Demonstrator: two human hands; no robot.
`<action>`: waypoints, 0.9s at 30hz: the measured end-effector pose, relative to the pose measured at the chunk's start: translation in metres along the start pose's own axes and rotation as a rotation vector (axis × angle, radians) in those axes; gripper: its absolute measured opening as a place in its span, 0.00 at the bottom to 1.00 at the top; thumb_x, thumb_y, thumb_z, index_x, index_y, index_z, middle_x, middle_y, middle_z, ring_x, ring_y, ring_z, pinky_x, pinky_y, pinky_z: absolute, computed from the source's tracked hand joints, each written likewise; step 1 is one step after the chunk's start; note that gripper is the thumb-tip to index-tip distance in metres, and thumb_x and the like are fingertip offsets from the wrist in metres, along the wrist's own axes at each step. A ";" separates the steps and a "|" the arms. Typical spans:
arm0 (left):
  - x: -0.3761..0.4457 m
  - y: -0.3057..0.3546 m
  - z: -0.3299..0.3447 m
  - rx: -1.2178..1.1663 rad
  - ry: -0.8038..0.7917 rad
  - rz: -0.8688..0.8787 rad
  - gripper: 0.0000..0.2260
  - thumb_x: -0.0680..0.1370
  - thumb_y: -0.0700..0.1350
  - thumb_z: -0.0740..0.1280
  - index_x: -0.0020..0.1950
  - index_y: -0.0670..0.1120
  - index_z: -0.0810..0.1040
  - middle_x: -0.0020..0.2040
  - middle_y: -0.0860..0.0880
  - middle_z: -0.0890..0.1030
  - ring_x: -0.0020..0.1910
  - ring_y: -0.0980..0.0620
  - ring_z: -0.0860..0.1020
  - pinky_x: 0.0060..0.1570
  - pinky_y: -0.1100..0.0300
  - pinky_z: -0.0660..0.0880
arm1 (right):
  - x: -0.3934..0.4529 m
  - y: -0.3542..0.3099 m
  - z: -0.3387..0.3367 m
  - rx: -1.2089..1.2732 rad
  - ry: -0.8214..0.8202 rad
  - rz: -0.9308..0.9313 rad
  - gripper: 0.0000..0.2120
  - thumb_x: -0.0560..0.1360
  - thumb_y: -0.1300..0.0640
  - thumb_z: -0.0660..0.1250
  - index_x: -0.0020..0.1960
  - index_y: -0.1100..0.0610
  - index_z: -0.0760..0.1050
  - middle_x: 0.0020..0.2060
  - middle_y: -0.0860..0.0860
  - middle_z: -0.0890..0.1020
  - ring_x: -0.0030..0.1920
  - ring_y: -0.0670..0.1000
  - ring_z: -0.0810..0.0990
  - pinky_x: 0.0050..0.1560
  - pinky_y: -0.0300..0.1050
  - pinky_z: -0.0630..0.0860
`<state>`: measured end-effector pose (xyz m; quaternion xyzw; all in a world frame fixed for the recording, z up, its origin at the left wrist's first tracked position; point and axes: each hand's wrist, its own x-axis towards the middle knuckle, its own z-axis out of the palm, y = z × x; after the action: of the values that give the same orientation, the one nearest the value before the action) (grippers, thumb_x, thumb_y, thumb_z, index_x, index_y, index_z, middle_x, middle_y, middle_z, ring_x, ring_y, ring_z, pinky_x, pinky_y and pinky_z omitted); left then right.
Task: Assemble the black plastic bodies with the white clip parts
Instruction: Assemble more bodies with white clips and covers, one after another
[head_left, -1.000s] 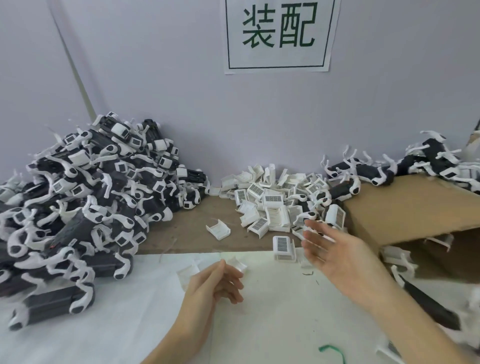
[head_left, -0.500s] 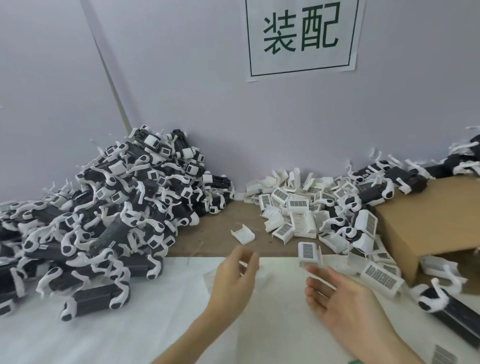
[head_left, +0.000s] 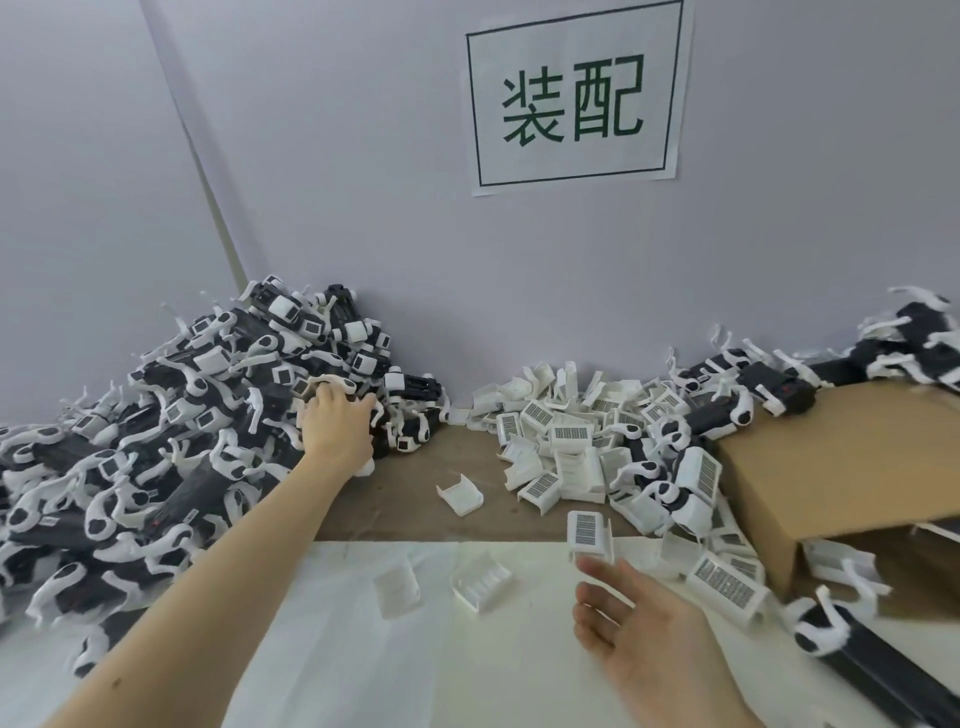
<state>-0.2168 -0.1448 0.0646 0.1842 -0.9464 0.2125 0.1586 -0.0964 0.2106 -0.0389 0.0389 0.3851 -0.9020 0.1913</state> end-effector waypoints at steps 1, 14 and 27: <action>-0.003 0.000 -0.001 -0.013 0.029 -0.015 0.18 0.83 0.48 0.68 0.72 0.51 0.73 0.70 0.37 0.73 0.71 0.38 0.71 0.66 0.50 0.72 | 0.000 0.001 0.000 -0.001 -0.003 -0.001 0.19 0.65 0.50 0.71 0.46 0.64 0.88 0.37 0.60 0.82 0.32 0.56 0.82 0.43 0.50 0.75; -0.181 0.092 -0.021 -1.189 0.404 0.514 0.24 0.76 0.37 0.78 0.41 0.53 0.62 0.40 0.62 0.68 0.42 0.55 0.68 0.43 0.66 0.67 | -0.011 0.001 -0.001 0.038 0.002 0.010 0.23 0.72 0.50 0.74 0.62 0.62 0.82 0.53 0.66 0.85 0.46 0.60 0.87 0.45 0.51 0.82; -0.224 0.097 -0.014 -1.444 0.392 0.450 0.20 0.77 0.39 0.76 0.37 0.50 0.66 0.58 0.59 0.83 0.54 0.53 0.77 0.52 0.64 0.72 | -0.018 0.013 0.010 -0.319 0.054 -0.127 0.27 0.73 0.46 0.75 0.66 0.61 0.78 0.53 0.66 0.86 0.47 0.63 0.87 0.49 0.49 0.83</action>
<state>-0.0566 0.0063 -0.0414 -0.2020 -0.8197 -0.4001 0.3568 -0.0742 0.2014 -0.0366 0.0081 0.5299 -0.8384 0.1273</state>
